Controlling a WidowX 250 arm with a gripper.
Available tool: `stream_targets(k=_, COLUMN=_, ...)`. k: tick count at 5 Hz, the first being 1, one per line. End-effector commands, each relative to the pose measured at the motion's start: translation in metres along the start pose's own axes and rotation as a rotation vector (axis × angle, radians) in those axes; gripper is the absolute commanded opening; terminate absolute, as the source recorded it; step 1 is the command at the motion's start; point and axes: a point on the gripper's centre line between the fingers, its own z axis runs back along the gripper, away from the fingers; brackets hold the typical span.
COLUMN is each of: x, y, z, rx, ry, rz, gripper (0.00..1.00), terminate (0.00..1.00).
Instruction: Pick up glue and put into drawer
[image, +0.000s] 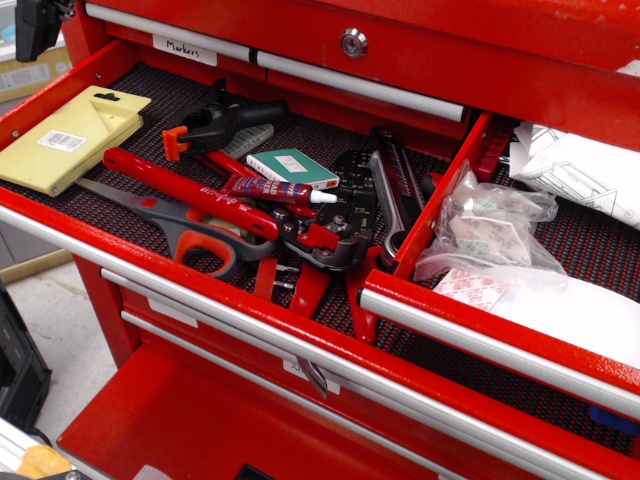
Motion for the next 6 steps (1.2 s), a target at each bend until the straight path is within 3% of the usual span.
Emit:
stream_targets(k=1, x=0.000, y=0.000, z=0.000, rx=0.000, ry=0.000, rz=0.000, gripper=1.00, terminate=0.00)
stream_targets(k=2, x=-0.001, y=-0.014, z=0.005, rx=-0.022, ry=0.129, rz=0.175, gripper=1.00, terminate=0.00)
stream_targets(k=3, x=0.012, y=-0.041, z=0.015, rx=-0.059, ry=0.308, rz=0.379, gripper=1.00, terminate=0.00)
stream_targets(k=4, x=0.033, y=-0.075, z=0.025, rx=-0.095, ry=0.445, rz=0.596, gripper=1.00, terminate=0.00)
stream_targets(k=5, x=0.050, y=-0.106, z=0.028, rx=-0.083, ry=0.342, rz=0.901, gripper=1.00, terminate=0.00)
stream_targets(k=6, x=0.058, y=-0.134, z=0.028, rx=-0.091, ry=0.264, rz=1.081, gripper=1.00, terminate=0.00)
